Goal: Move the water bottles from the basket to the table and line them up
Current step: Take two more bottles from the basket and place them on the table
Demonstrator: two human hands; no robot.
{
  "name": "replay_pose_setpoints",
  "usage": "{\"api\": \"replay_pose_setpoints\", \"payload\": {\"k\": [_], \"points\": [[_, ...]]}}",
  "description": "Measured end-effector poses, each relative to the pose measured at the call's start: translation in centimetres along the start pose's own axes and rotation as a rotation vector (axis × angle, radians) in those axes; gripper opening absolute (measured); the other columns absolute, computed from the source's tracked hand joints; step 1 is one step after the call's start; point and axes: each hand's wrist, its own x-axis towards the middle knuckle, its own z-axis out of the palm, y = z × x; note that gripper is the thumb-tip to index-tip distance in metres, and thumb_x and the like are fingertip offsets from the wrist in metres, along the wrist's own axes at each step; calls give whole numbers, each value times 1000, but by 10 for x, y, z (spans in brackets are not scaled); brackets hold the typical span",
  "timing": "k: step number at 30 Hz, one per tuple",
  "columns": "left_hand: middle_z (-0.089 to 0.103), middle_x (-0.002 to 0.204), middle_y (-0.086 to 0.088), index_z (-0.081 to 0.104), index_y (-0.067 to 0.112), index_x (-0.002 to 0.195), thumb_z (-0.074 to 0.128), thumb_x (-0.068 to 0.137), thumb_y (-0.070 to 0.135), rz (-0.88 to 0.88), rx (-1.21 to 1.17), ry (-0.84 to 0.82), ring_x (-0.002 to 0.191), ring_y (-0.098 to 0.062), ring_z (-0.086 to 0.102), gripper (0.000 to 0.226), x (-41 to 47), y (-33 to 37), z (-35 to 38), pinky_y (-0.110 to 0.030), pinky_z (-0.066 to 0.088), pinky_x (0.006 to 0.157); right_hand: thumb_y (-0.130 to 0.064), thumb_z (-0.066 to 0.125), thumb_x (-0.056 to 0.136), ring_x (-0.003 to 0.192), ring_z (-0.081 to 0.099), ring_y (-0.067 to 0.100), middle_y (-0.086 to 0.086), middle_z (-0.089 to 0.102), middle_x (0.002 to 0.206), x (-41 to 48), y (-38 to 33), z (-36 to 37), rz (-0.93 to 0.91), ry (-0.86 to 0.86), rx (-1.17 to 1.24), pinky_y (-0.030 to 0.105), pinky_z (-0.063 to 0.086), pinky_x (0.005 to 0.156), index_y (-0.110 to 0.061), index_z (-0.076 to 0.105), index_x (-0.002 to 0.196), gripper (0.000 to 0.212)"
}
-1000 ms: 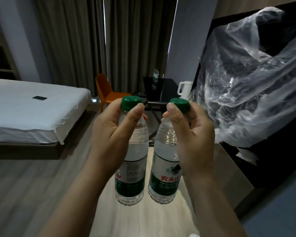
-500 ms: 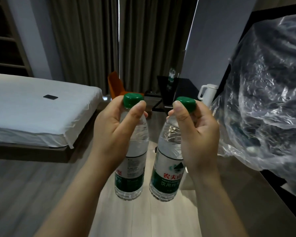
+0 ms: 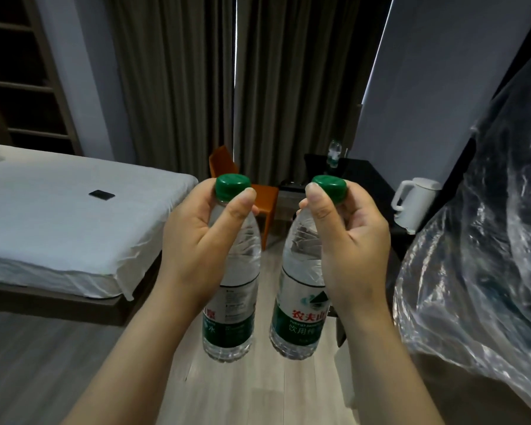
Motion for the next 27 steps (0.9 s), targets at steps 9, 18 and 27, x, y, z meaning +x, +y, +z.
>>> {"api": "replay_pose_setpoints", "payload": {"k": [9,18,27], "points": [[70,88,3,64,26,91,52,90,44,-34,-19,-1,86,-11,66,22,95,-71,33,-38,55,78,-37,60,91,82,65,9,-5,68,84,85,82,24,21,11,-39,17,48,73,-19,65,94,19],[69,85,4,65,21,90,52,90,42,9,-80,-65,82,-10,66,25,222,-165,48,-21,53,71,-37,61,90,82,64,8,-6,67,84,183,173,82,20,70,-103,16,47,73,-20,66,93,18],[69,85,4,65,24,89,53,90,43,21,-125,-129,81,-8,66,22,343,-248,52,-16,51,67,-39,61,90,82,65,9,-5,69,85,270,249,144,43,138,-141,16,48,72,-22,66,92,17]]}}
